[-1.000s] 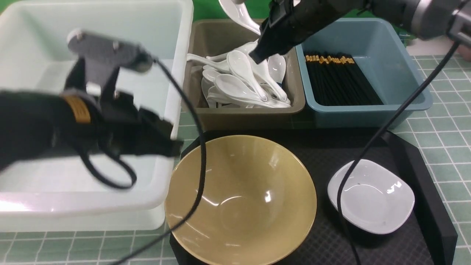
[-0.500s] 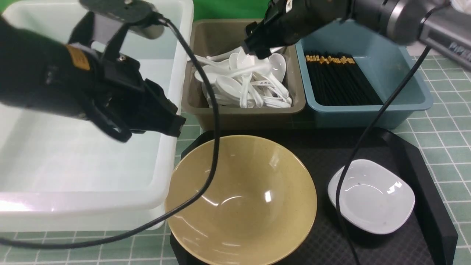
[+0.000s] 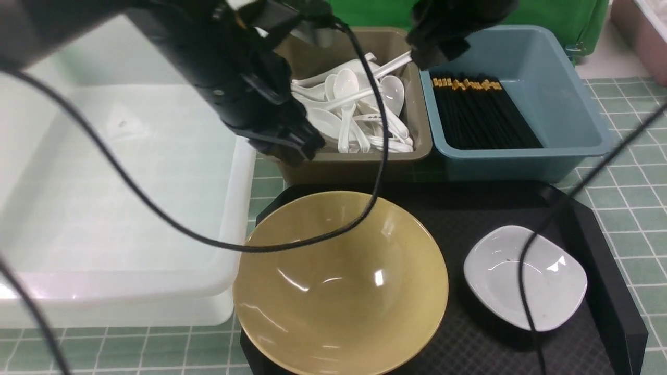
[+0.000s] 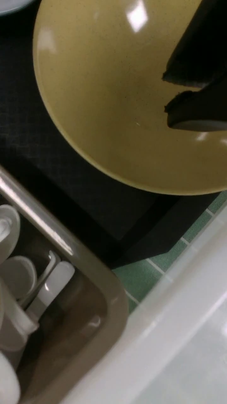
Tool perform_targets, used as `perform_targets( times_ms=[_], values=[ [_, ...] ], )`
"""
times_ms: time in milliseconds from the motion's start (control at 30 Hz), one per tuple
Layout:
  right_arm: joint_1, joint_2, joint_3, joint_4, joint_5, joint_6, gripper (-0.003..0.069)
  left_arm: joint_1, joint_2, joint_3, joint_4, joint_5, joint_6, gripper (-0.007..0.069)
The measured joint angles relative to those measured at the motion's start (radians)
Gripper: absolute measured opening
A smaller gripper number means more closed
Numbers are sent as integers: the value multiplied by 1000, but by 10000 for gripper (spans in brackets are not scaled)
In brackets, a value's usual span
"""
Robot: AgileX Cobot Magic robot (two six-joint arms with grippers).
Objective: On blue table put chopsticks spoon bowls plates into blue grey white boxes.
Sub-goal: 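Grasp the large bowl on the tray by its rim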
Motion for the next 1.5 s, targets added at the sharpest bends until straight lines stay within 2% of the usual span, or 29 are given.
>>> perform_targets(
  times_ms=[67, 100, 133, 233, 333, 600, 867, 1000, 1033, 1067, 1167, 1267, 1500],
  values=[
    [0, -74, 93, 1, 2, -1, 428, -32, 40, -15, 21, 11, 17, 179],
    [0, -82, 93, 1, 2, -2, 426, -36, 44, -17, 28, 11, 18, 187],
    [0, -131, 168, 1, 2, -2, 411, -64, 77, -20, 66, 9, 35, 255],
    [0, -221, 300, 1, 5, -2, 383, -88, 118, -20, 151, -9, 38, 337],
    [0, -277, 396, 1, 6, -4, 363, -90, 157, -20, 217, -38, 30, 386],
    [0, -355, 513, -18, 5, -5, 339, -87, 231, -21, 263, -145, 0, 402],
    [0, -356, 513, -22, 1, -5, 333, -87, 292, -22, 210, -123, -64, 402],
    [0, -356, 513, -22, 1, -9, 332, -87, 313, -22, 178, -107, -86, 378],
    [0, -356, 513, -23, 1, -13, 329, -87, 318, -22, 175, -100, -90, 339],
    [0, -356, 513, -23, 1, -15, 328, -87, 318, -22, 175, -98, -90, 333],
    [0, -356, 513, -23, 1, -35, 289, -86, 315, -23, 162, -38, -95, 221],
    [0, -356, 513, -16, 1, -48, 211, -86, 296, -25, 119, 5, -121, 112],
    [1, -360, 510, 14, 2, -90, 50, -87, 196, -26, 76, 17, -148, 13]
  ],
)
